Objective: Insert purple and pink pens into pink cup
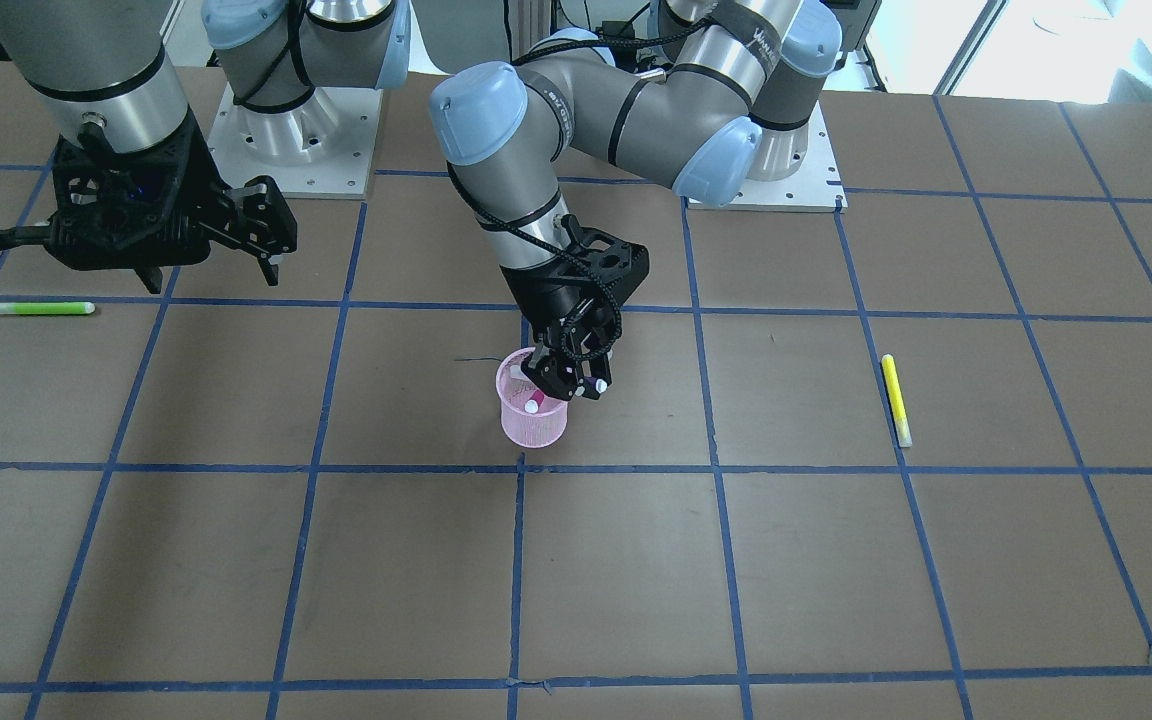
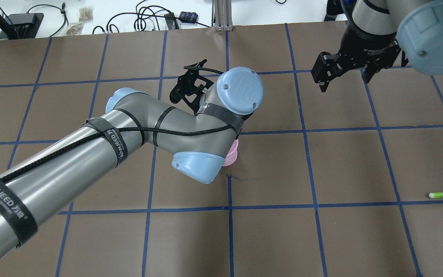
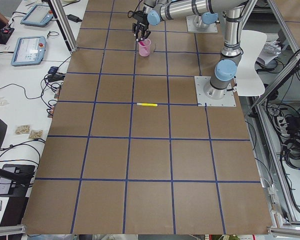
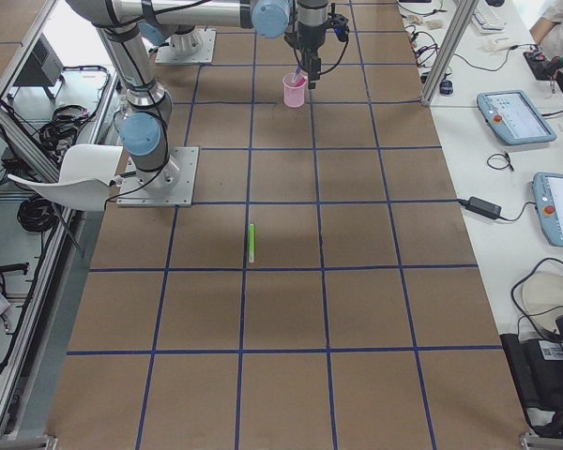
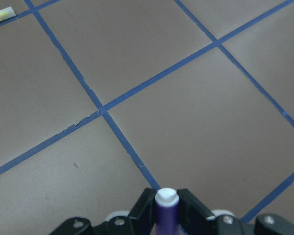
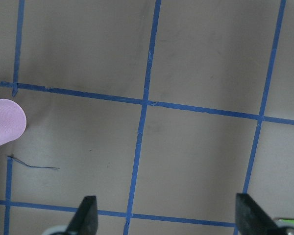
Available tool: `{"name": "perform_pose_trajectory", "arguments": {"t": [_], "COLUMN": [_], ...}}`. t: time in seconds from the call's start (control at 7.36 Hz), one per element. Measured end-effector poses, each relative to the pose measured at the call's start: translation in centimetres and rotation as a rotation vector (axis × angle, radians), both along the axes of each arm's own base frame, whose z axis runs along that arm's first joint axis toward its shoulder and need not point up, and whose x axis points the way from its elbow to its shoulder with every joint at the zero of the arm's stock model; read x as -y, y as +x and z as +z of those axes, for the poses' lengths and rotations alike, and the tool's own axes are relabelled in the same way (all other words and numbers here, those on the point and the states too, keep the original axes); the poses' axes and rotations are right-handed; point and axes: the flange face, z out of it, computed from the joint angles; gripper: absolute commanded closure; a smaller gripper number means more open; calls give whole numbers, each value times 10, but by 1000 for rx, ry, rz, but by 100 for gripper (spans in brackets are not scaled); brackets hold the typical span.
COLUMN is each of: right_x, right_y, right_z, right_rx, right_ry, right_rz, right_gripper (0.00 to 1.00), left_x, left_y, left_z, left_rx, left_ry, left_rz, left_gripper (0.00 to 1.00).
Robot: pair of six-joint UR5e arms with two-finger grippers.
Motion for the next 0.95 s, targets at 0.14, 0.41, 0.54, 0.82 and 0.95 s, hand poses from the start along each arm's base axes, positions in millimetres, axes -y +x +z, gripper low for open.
{"name": "perform_pose_trajectory", "arguments": {"t": [0.14,0.41,0.54,0.82,0.95], "right_x": [1,4,5,4,3], "right_y": [1,1,1,1,1], "right_z": [0,2,1,0,0], "right_rx": [19,40,42,43,43], "right_ry": [-4,-30,-44,-50,-51], "right_rz": [-3,-6,-6,-9,-11], "right_gripper": [0,0,0,0,0], "left_x": [-3,-13,-17,-20,-20], "left_y": [-5,-18,-24,-28,-28], "left_z": [-4,-9,-11,-14,-13], "left_rx": [16,47,67,88,92], "left_ry": [-3,-18,-29,-33,-33], "left_rz": [-5,-20,-26,-37,-42], "left_gripper": [100,100,100,92,87]}}
